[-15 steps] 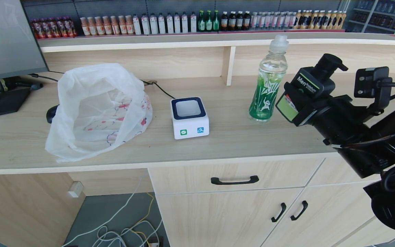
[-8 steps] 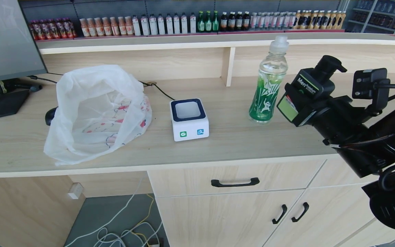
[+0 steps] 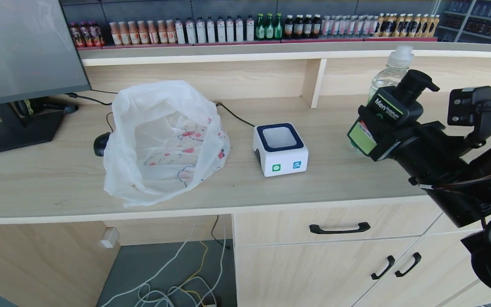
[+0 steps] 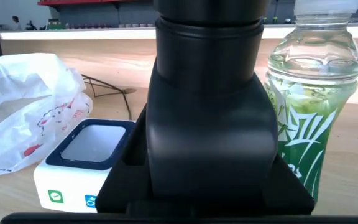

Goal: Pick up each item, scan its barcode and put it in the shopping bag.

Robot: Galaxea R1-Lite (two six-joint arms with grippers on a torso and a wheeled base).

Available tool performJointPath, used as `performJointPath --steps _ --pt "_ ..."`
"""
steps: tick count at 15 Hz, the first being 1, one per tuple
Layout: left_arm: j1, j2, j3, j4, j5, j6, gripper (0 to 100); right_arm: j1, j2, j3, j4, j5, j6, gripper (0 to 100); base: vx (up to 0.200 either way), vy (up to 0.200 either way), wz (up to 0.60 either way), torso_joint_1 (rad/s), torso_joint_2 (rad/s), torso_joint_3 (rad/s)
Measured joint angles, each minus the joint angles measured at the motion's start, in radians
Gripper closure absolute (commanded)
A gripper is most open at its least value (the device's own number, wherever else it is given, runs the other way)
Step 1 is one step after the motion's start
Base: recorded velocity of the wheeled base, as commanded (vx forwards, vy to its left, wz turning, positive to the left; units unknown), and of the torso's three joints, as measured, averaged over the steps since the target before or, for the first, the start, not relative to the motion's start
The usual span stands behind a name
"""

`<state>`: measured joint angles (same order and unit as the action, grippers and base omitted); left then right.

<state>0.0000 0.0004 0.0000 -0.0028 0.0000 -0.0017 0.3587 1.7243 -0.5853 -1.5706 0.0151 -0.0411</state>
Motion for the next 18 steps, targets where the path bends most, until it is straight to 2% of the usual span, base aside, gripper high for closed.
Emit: performJointPath --steps 3,8,11,15,18 --pt "0.0 0.0 0.0 0.0 0.0 -0.001 0 0.003 -0.007 -0.003 0.001 0.0 -0.001 100 0.0 0.2 0.0 0.001 0.0 0.002" --pt "0.001 0.0 0.0 -0.001 0.0 0.006 0 0.023 -0.003 -0.011 0.001 0.0 -0.005 100 0.0 0.0 0.0 0.0 0.0 0.0" --pt "-0.001 0.0 0.0 0.0 0.0 0.006 0 0.066 0.008 -0.021 0.003 0.001 -0.03 100 0.0 0.0 0.0 0.0 0.0 0.0" --pt "-0.001 0.0 0.0 0.0 0.0 0.006 0 0.191 0.038 -0.066 0.001 0.002 -0.052 100 0.0 0.0 0.0 0.0 0.0 0.0" --pt "0.0 0.0 0.0 0.0 0.0 0.006 0 0.263 0.079 -0.131 0.001 -0.037 0.002 100 0.0 0.0 0.0 0.0 0.0 0.0"
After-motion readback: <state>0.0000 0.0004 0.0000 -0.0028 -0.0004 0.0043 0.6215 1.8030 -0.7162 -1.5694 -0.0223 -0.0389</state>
